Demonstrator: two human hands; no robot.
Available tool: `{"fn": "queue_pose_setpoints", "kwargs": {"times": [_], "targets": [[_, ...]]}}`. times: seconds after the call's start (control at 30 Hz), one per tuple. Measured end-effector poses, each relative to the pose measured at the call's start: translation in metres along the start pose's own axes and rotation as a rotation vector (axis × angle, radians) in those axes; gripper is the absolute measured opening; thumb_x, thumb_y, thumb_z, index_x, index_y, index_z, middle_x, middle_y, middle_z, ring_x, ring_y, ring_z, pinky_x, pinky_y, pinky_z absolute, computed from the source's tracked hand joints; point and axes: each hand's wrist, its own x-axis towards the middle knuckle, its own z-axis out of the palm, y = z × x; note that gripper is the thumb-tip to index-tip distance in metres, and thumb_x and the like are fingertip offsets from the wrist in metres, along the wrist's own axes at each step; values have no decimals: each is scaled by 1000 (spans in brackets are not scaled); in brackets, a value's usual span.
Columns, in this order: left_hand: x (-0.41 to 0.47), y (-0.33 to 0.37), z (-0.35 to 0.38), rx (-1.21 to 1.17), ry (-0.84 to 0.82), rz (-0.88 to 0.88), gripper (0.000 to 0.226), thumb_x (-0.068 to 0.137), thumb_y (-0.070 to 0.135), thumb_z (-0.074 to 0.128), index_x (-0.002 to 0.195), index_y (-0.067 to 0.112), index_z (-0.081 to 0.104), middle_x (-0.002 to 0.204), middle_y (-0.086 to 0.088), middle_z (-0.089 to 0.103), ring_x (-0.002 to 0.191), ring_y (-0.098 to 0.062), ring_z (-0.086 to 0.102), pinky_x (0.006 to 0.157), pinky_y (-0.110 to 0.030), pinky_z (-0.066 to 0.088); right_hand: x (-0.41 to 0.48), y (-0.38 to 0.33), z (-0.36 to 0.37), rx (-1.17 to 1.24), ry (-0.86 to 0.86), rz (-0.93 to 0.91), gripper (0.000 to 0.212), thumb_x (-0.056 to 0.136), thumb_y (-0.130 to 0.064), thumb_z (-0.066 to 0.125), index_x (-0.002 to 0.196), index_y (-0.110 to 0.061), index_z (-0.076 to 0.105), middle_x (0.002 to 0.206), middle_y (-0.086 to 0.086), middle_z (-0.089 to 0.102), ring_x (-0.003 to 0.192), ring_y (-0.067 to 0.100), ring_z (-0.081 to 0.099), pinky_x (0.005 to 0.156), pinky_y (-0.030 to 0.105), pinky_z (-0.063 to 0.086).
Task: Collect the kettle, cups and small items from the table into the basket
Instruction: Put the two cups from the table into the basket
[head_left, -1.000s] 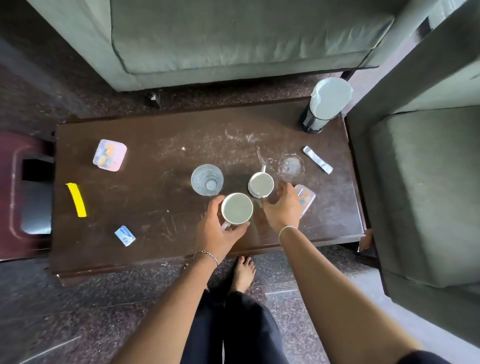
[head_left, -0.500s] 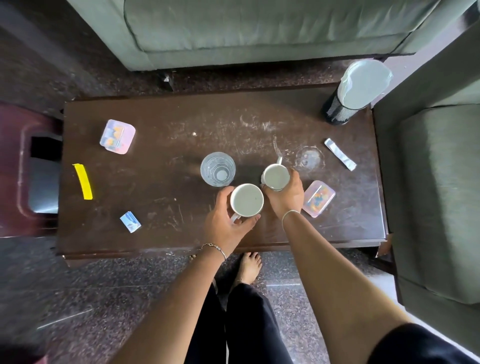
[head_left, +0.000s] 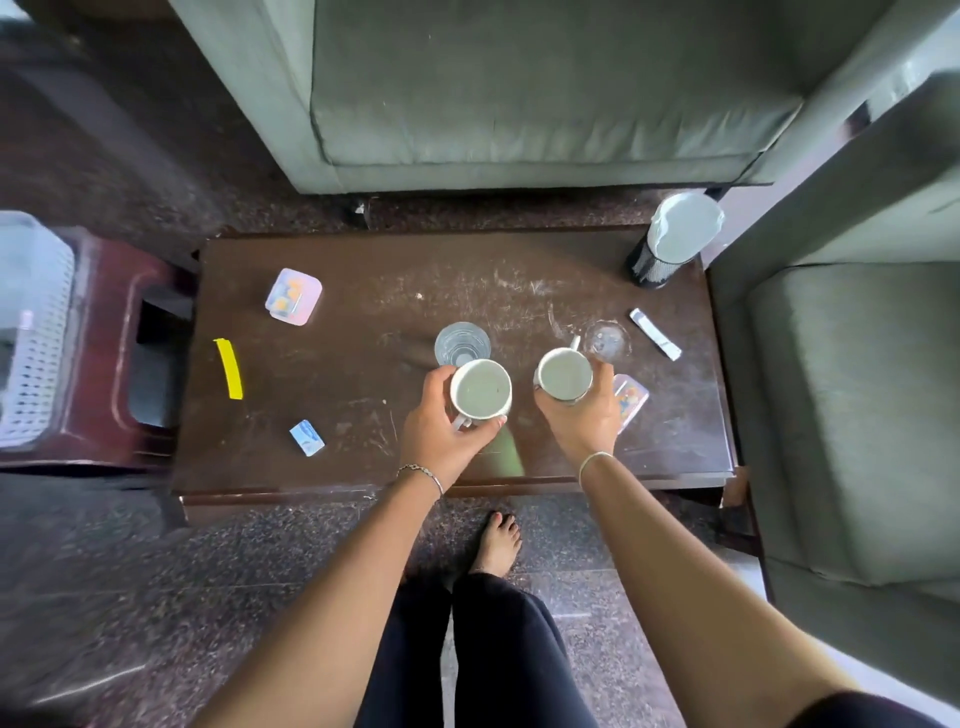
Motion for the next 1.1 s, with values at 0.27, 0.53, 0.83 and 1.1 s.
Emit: {"fn": "queue_pose_setpoints", "kwargs": {"times": [0.27,0.53,0.83,1.1], "targets": [[-30,-18,-84,-20,55,28,74,61,44,85,120,36,41,112,11,60,98,-8,57,71,-7,44,-91,-46,6,16,-64,-151,62,64,-48,82,111,-29,46,101,-5,64,89,18,59,77,31,46],[-74,-58,-212,-31,247,46,70,55,45,85,112,37,46,102,12,65,92,-14,63,77,-30,53,-192,-118,56,37,-174,-315,57,64,-52,80,107,-38,45,101,-10,62,89,12,58,78,28,45],[-94,-87,-339,-137,454,-54,67,43,47,80,100,48,45,86,32,59,82,16,56,71,-23,54,-265,-201,126,68,-326,-459,55,60,-53,81,101,-43,44,97,-17,64,87,10,64,77,32,53],[-56,-84,-420,-141,617,-96,63,45,51,80,92,47,39,83,21,60,78,-8,61,68,-24,46,-266,-294,198,88,-481,-630,54,57,-55,81,100,-49,48,93,-29,59,89,1,62,77,20,48]]}}
